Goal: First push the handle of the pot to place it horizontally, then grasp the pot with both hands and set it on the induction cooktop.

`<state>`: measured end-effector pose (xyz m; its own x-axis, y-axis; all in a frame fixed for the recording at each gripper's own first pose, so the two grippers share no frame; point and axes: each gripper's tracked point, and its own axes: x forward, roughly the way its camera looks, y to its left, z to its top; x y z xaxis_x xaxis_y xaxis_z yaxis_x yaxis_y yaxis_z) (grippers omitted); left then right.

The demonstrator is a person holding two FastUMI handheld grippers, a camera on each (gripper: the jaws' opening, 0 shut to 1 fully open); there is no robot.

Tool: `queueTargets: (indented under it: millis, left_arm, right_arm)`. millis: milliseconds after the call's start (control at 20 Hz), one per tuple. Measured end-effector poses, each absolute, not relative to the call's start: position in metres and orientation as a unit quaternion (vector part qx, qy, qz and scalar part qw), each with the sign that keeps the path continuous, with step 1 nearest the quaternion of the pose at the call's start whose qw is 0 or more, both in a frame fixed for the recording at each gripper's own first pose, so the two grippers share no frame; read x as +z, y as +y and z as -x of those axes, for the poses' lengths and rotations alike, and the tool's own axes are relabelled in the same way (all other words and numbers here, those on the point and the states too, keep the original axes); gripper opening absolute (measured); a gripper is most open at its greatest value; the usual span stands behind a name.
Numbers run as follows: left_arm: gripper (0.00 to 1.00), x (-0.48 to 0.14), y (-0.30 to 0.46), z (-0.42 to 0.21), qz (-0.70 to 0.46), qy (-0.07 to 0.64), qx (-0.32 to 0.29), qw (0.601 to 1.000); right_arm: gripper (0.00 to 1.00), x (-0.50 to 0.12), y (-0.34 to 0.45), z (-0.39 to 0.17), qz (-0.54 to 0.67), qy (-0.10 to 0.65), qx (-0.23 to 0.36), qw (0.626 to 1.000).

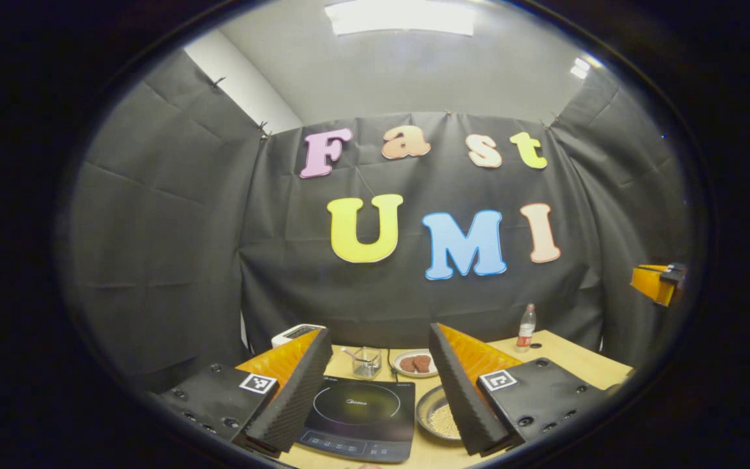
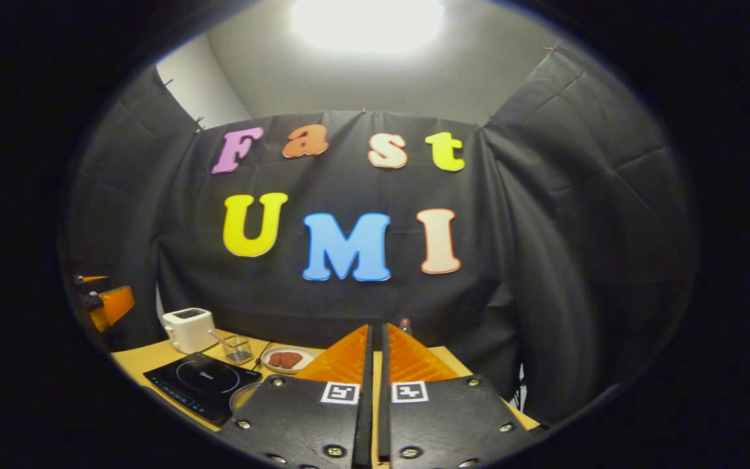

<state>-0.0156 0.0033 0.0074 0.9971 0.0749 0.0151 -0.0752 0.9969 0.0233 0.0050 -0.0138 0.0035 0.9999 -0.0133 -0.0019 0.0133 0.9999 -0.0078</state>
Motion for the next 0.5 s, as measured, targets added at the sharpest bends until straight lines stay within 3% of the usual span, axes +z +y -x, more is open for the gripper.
queueTargets:
  millis: [150, 200, 250, 300, 500]
  left_arm:
    - [1.0, 0.01, 0.0, 0.019, -0.011, -0.009, 0.041, 0.999]
    - [0.98, 0.01, 0.0, 0.02, -0.011, -0.01, 0.045, 0.999]
    - [1.0, 0.013, 0.0, 0.022, -0.011, -0.011, 0.049, 0.999]
    - [0.94, 0.014, -0.002, 0.023, -0.013, -0.012, 0.054, 0.998]
    - [1.0, 0.015, -0.006, 0.031, -0.026, -0.013, 0.068, 0.997]
  right_arm:
    - [0.09, 0.0, -0.012, -0.007, 0.008, -0.007, 0.009, 1.0]
    - [0.0, 0.002, -0.01, -0.008, 0.006, -0.008, 0.019, 1.0]
    - [0.03, 0.001, -0.008, -0.008, 0.004, -0.009, 0.028, 1.0]
    - [0.03, 0.001, -0.008, -0.009, 0.002, -0.01, 0.036, 0.999]
    - [0.03, -0.011, 0.008, -0.011, -0.006, 0.001, 0.077, 0.997]
